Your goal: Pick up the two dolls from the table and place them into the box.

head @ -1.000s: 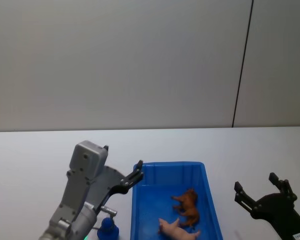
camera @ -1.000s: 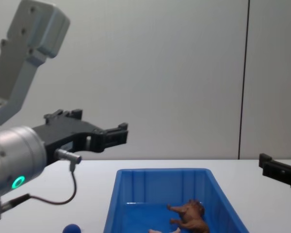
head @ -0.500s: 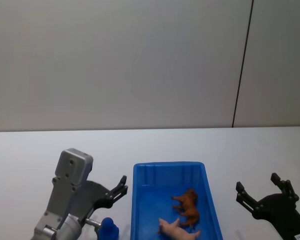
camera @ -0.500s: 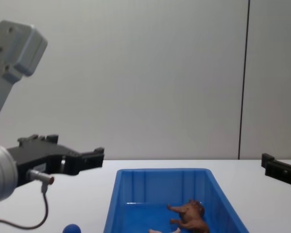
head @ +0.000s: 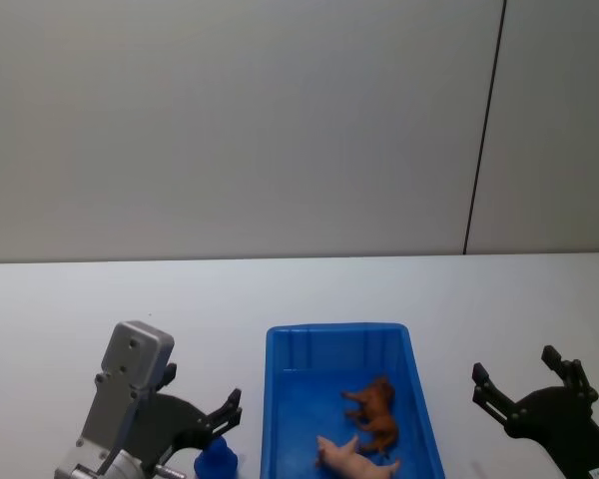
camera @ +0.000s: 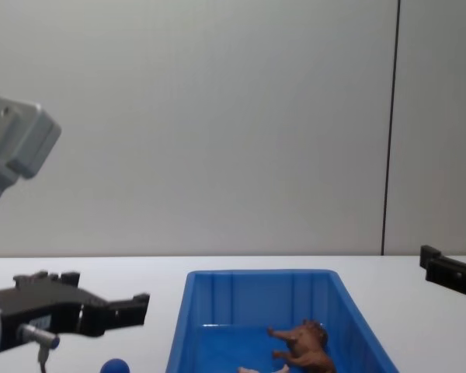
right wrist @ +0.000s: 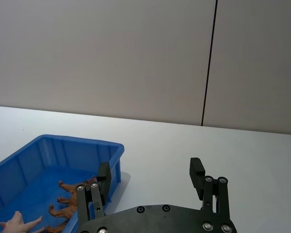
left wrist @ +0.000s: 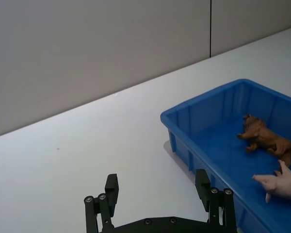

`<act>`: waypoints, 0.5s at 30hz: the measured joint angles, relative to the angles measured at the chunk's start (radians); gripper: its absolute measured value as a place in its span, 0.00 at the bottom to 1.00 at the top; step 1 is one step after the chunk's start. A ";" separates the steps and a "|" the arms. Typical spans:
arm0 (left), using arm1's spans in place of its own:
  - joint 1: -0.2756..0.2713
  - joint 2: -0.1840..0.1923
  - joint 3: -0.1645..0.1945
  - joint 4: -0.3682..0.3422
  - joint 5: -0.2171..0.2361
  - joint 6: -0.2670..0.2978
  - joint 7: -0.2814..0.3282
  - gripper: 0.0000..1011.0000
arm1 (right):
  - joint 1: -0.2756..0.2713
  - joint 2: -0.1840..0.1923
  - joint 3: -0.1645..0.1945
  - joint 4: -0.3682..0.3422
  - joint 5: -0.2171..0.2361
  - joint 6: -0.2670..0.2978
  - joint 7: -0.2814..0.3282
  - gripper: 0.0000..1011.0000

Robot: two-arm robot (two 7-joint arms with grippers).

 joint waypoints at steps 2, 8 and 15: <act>0.000 0.001 -0.002 0.009 -0.004 0.001 -0.010 0.99 | 0.000 0.000 0.000 0.000 0.000 0.000 0.000 0.99; 0.001 0.006 -0.006 0.036 -0.017 0.006 -0.049 0.99 | -0.001 0.000 0.000 -0.001 0.000 0.000 -0.001 0.99; 0.002 0.008 -0.010 0.064 -0.030 0.008 -0.090 0.99 | -0.001 0.000 0.000 -0.001 0.000 0.000 -0.001 0.99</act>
